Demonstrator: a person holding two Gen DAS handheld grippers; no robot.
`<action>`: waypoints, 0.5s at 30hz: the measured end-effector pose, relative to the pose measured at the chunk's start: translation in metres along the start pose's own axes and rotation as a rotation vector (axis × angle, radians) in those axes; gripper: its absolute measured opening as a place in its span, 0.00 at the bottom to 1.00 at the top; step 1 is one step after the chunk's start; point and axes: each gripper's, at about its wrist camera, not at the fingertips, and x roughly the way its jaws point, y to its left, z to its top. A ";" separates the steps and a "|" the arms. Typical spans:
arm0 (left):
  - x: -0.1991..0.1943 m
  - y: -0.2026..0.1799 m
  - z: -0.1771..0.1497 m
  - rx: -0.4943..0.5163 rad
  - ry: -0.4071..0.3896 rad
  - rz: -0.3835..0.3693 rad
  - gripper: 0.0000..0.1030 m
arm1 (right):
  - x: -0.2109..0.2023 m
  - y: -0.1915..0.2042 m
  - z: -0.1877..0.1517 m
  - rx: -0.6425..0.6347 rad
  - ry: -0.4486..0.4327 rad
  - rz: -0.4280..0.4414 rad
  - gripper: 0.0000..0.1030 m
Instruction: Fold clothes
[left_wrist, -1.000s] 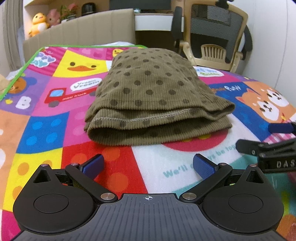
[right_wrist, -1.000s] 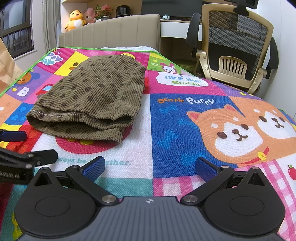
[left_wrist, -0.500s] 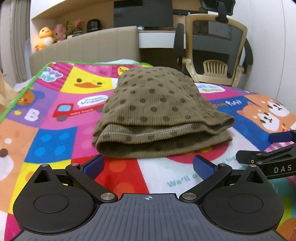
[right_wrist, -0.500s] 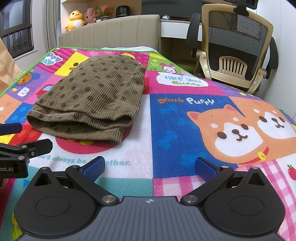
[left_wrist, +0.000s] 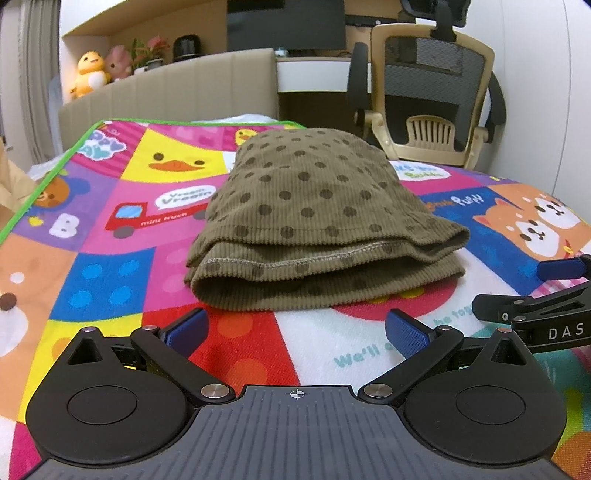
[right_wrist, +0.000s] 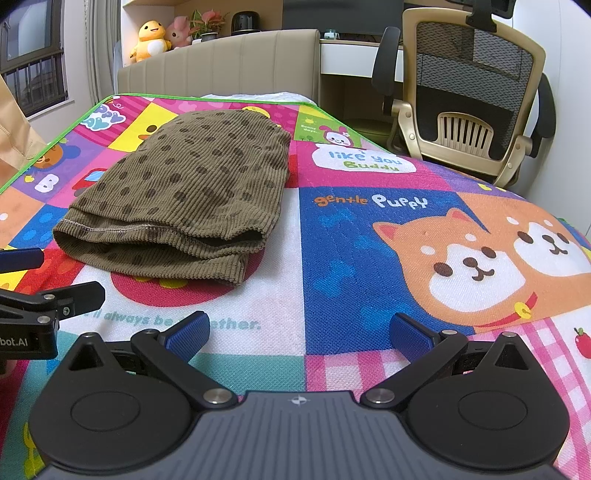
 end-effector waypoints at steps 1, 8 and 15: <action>0.000 0.000 0.000 -0.001 0.001 0.000 1.00 | 0.000 0.000 0.000 0.000 0.000 0.000 1.00; 0.001 0.001 0.000 -0.007 0.007 -0.002 1.00 | 0.000 0.000 0.000 0.000 0.000 0.000 1.00; 0.001 0.002 0.000 -0.016 0.019 -0.005 1.00 | 0.000 0.001 0.000 0.001 0.000 0.000 1.00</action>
